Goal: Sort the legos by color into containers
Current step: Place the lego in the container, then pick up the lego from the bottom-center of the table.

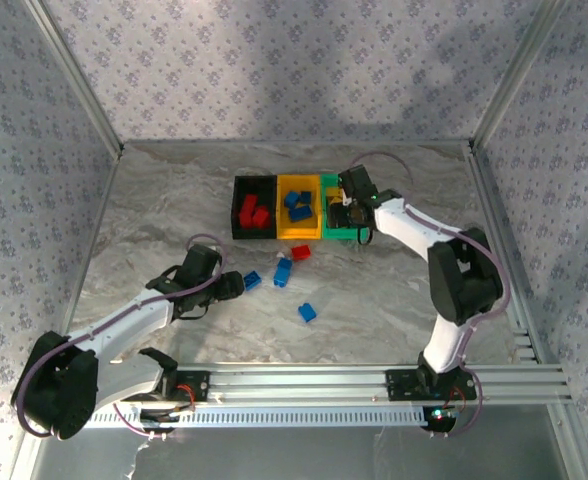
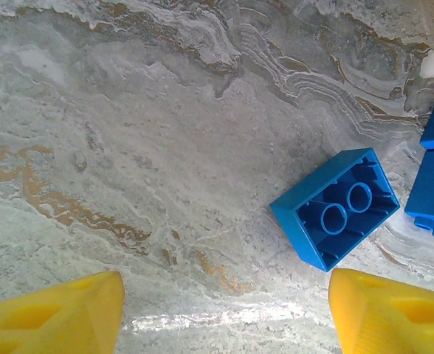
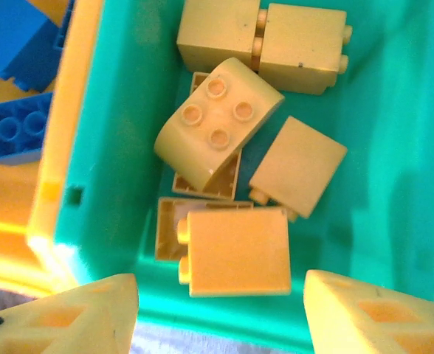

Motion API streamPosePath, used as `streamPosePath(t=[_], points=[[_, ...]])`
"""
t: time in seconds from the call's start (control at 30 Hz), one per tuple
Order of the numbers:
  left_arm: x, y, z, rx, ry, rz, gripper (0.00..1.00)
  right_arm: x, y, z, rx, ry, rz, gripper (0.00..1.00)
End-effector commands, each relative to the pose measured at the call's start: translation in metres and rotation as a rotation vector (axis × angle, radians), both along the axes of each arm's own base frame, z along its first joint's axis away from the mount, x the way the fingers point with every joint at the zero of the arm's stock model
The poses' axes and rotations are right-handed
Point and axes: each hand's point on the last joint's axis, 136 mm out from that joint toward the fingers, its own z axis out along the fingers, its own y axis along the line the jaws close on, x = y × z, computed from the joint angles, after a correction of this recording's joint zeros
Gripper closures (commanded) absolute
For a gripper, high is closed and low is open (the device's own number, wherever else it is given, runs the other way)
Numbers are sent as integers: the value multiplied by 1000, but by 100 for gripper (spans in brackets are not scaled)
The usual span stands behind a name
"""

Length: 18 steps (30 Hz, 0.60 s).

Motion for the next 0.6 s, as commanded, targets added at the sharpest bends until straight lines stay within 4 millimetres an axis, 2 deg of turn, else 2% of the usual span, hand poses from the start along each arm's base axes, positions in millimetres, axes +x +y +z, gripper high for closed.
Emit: streamPosePath(t=[0.0, 0.07, 0.23, 0.33, 0.43, 0.57], points=[[10, -8, 11, -31, -40, -16, 27, -32, 5, 26, -21, -29, 46, 37], [11, -8, 12, -32, -44, -15, 27, -62, 10, 17, -5, 8, 68, 37], [18, -10, 15, -55, -95, -6, 27, -149, 43, -8, 85, 109, 207, 35], [23, -12, 18, -58, -119, -4, 27, -189, 58, -22, 71, 157, 273, 35], [27, -15, 19, -60, -125, -7, 27, -210, 67, -34, 33, 169, 300, 35], [28, -17, 16, -59, -110, -16, 27, -222, 74, -49, 6, 194, 311, 35]])
